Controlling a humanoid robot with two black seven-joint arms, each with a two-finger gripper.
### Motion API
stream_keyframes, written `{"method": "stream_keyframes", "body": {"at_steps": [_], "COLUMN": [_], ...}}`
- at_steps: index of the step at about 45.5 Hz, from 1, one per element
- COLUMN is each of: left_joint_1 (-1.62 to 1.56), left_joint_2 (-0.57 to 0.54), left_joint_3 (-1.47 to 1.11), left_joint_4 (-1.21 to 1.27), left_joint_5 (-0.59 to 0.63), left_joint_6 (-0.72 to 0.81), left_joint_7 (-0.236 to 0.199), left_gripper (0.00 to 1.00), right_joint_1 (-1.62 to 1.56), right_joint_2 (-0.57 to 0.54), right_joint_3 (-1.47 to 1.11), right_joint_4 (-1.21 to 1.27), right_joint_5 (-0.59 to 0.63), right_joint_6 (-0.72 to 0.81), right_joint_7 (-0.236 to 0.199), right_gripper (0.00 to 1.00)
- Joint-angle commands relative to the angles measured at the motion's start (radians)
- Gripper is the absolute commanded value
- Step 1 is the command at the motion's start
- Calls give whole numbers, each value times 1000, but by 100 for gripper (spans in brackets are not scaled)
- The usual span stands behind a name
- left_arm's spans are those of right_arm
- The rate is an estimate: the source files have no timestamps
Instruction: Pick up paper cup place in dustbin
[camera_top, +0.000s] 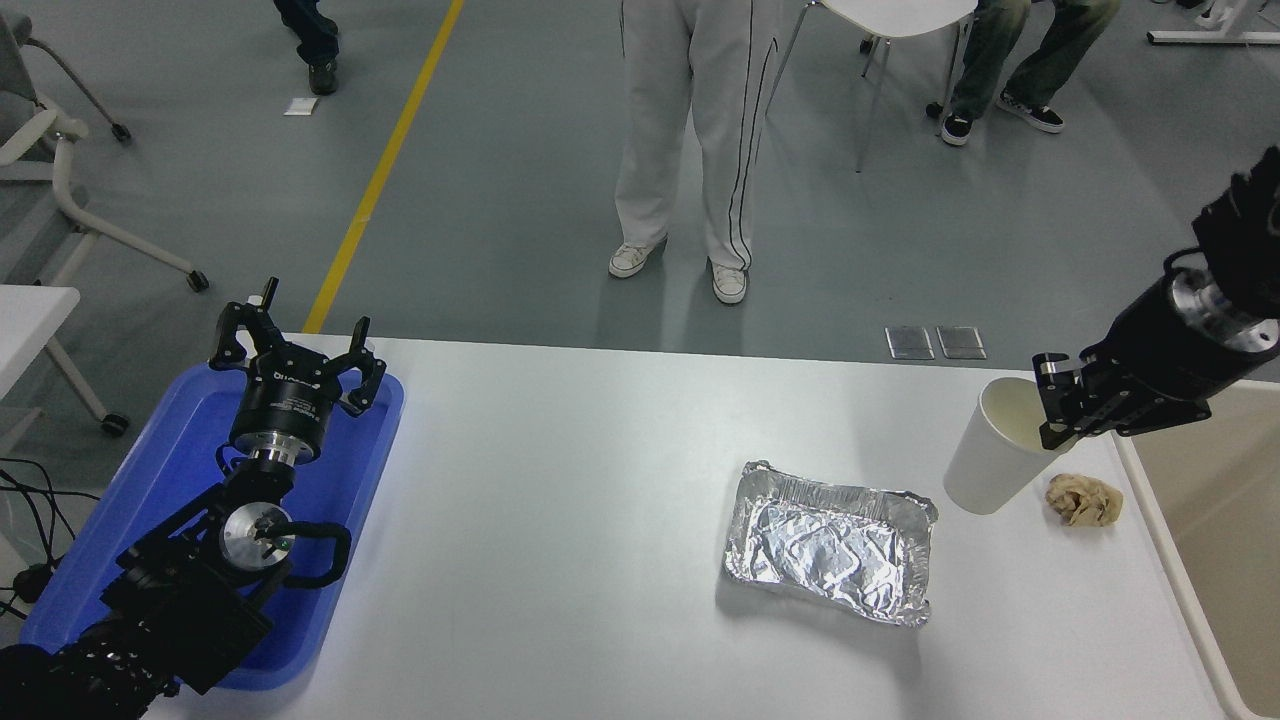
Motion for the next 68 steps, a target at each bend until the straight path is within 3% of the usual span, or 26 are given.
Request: {"method": "stream_keyframes", "body": {"at_steps": [1,29,68], "left_joint_1": [0,0,1], "left_joint_2": [0,0,0], "left_joint_3": [0,-1,0], "left_joint_4": [1,0,3], "left_joint_5": [0,0,0], "left_joint_6": [0,0,0], "left_joint_7": [0,0,-2], "left_gripper": [100,100,100], "right_joint_1": [172,219,189], "right_joint_2": [-7,-20,-319], "right_joint_3": [-59,-87,-536], "right_joint_4": [30,39,-157], "right_joint_5": [4,4,-48], "right_joint_6": [10,10,10], "right_joint_7": [0,0,1], "right_gripper": [0,0,0]}}
